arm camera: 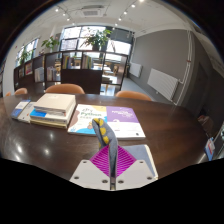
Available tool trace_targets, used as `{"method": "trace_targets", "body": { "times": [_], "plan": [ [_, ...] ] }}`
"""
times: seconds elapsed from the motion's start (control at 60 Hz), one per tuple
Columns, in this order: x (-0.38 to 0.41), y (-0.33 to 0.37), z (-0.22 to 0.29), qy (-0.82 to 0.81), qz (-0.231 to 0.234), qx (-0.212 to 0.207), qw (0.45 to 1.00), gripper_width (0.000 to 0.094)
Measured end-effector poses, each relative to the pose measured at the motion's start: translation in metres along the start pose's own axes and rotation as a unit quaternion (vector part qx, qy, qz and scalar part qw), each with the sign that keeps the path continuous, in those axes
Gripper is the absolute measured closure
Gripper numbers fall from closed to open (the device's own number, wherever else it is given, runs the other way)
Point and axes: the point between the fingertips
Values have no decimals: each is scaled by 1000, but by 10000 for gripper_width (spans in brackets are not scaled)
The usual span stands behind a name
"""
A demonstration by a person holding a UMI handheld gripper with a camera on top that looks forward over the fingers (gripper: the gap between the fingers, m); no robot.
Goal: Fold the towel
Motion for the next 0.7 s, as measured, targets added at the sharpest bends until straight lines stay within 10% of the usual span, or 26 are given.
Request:
{"method": "trace_targets", "body": {
  "times": [0.167,0.367,0.7],
  "plan": [
    [-97,-32,-21,-37,0,21,999,834],
    [-133,-72,-87,8,30,72,997,320],
    [-105,89,40,1,72,-80,994,90]
  ]
}}
Point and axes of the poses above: the point between the fingertips, and its own axes, seen from behind it with the camera up: x to the left, z up, y backward, against the way the camera looks, and after that the axes turned 3 degrees about -y, right-handed
